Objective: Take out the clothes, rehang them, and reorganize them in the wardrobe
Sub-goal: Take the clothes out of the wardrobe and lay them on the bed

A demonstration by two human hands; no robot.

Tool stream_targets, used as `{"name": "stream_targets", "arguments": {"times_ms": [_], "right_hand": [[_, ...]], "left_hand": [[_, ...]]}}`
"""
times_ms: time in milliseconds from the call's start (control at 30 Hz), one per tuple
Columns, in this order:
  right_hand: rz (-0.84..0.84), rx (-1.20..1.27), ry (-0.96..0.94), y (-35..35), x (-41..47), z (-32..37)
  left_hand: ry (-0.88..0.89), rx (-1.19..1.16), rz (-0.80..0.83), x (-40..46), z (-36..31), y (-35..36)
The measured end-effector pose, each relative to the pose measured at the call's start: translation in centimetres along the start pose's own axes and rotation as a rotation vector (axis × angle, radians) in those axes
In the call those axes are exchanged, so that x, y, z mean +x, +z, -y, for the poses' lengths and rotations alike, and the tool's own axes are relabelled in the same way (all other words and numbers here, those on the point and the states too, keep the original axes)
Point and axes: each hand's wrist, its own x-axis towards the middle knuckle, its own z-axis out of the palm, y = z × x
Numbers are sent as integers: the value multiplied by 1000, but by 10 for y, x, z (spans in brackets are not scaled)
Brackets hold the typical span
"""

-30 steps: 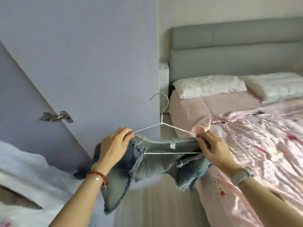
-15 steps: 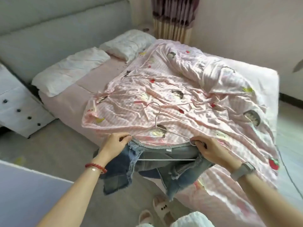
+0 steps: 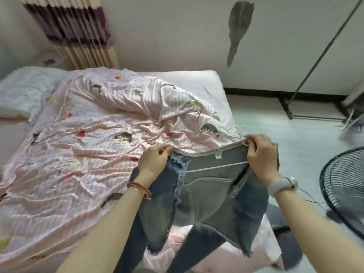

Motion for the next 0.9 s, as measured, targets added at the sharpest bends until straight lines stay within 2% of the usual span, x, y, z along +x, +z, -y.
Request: {"name": "stream_targets", "arguments": {"times_ms": [233, 300, 367, 500, 567, 633, 800, 900], "right_hand": [[75, 34, 92, 108, 128, -43], [167, 39, 127, 157, 153, -60], [379, 33, 114, 213, 159, -79], [895, -126, 177, 300, 112, -117], [1007, -194, 165, 322, 79, -127], [982, -260, 118, 333, 59, -131], [642, -261, 155, 326, 28, -124], [702, -398, 201, 310, 2, -119]], "left_hand": [[10, 48, -248, 167, -5, 64], [-49, 162, -243, 216, 14, 94], [-183, 312, -115, 249, 47, 130], [-336, 540, 316, 243, 122, 204], [-325, 632, 408, 221, 150, 227], [-300, 649, 384, 205, 168, 238], [-259, 698, 212, 175, 185, 227], [-320, 709, 243, 132, 194, 199]]}}
